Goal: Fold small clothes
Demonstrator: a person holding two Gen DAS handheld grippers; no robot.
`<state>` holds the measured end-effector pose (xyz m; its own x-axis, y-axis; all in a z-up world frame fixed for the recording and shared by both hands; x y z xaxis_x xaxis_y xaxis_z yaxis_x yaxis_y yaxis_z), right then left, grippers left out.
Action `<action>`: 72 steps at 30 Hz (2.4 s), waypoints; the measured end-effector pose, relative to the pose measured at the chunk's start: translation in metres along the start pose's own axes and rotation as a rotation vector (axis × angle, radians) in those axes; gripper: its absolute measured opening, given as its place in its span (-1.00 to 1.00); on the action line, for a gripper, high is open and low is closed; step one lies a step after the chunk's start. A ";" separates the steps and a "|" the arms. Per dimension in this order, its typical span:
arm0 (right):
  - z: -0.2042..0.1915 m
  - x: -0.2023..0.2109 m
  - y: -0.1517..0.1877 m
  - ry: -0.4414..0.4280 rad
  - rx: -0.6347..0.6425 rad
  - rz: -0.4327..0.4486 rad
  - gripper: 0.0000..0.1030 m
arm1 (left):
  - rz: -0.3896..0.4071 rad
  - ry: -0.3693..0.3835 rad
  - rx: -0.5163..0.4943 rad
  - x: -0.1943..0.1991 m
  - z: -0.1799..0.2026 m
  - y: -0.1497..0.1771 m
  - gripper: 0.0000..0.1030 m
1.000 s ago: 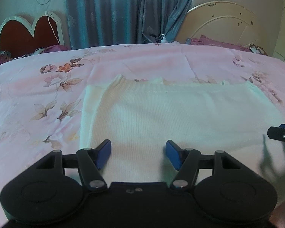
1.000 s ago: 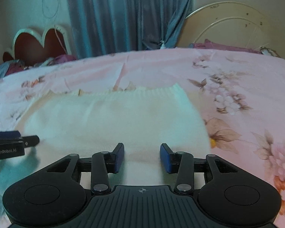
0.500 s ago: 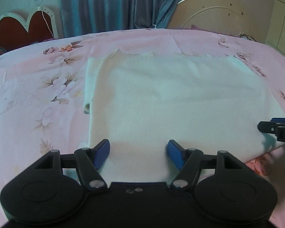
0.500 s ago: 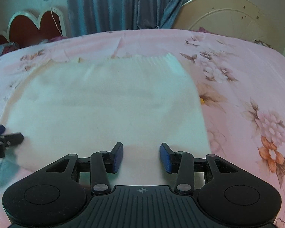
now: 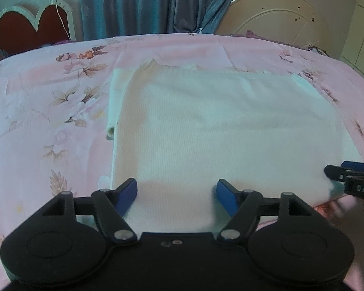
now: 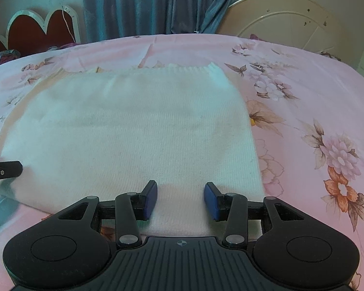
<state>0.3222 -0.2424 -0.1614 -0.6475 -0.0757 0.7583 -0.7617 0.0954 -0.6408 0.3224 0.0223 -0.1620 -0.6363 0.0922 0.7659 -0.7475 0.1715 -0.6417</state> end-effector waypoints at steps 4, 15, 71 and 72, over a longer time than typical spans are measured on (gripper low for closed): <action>0.000 -0.001 -0.002 0.003 -0.001 -0.008 -0.17 | -0.021 0.026 0.049 0.007 -0.003 -0.002 0.48; 0.001 0.004 -0.012 -0.018 0.005 -0.041 -0.12 | -0.092 0.116 0.277 0.029 -0.023 0.011 0.56; 0.021 -0.005 -0.060 -0.236 -0.016 0.118 0.24 | 0.339 0.243 0.063 0.009 0.079 -0.094 -0.87; 0.038 -0.001 -0.059 -0.213 -0.042 0.120 0.24 | 0.324 0.268 0.011 0.004 0.097 -0.098 -0.87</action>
<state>0.3668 -0.2860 -0.1287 -0.7268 -0.2687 0.6321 -0.6805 0.1574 -0.7156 0.3743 -0.0892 -0.0995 -0.7680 0.3920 0.5066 -0.5196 0.0810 -0.8505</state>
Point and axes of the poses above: each gripper's, at about its wrist camera, not at the fingertips, and x roughly against the way its jaws point, z to its right, y to its underside, the point moved 2 cm from there along -x, roughly the way its jaws point, and after that the axes turned 7 degrees about -x, right-handed, at the moved point
